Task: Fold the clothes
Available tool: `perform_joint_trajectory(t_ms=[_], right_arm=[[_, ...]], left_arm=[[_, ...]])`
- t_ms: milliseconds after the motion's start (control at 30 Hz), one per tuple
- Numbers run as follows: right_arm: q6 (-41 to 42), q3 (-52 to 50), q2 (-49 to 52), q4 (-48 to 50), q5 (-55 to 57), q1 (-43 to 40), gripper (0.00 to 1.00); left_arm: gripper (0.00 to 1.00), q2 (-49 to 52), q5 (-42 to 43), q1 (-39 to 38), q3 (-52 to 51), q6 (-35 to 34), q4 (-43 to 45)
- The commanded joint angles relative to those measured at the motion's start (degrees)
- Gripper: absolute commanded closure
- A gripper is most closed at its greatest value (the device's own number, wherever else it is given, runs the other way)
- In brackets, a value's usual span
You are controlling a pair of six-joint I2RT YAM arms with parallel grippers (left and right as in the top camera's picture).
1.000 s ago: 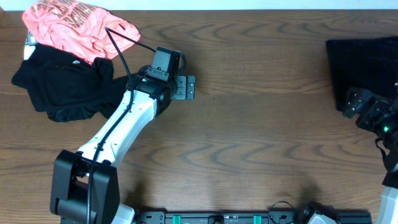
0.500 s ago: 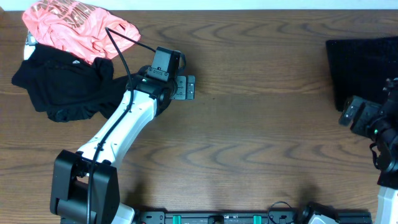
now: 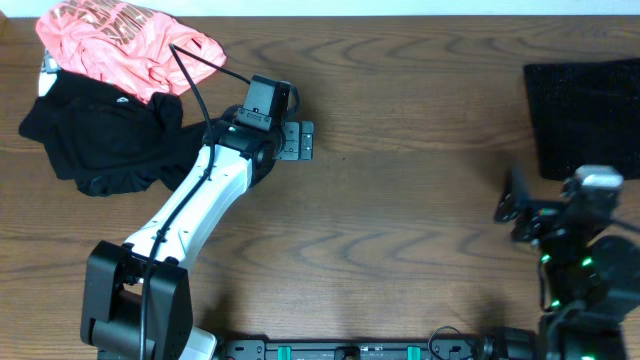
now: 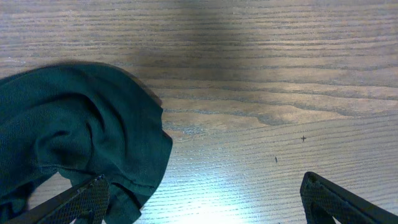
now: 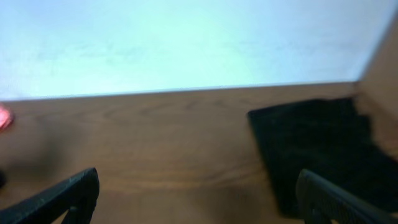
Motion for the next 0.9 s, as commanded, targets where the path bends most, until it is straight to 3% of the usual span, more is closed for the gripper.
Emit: perform_joint_trajectory(t_ms=[0, 200, 467, 867], right_arm=[[2.38, -7.98, -4.74, 3.61, -1.66, 2.64, 0.01], [3.96, -21.05, -11.74, 11.45, -2.1, 5.11, 0.01], [6.51, -31.19, -18.56, 16.48, -2.05, 5.2, 0.01], [6.23, -32.81, -21.2, 16.83, -1.62, 5.2, 0.01]], left_arm=[[0.02, 0.35, -0.09, -0.17, 0.02, -0.74, -0.15], [0.02, 0.35, -0.09, -0.17, 0.02, -0.74, -0.17], [0.02, 0.35, -0.09, -0.17, 0.02, -0.74, -0.15], [0.02, 0.35, -0.09, -0.17, 0.02, -0.74, -0.15]])
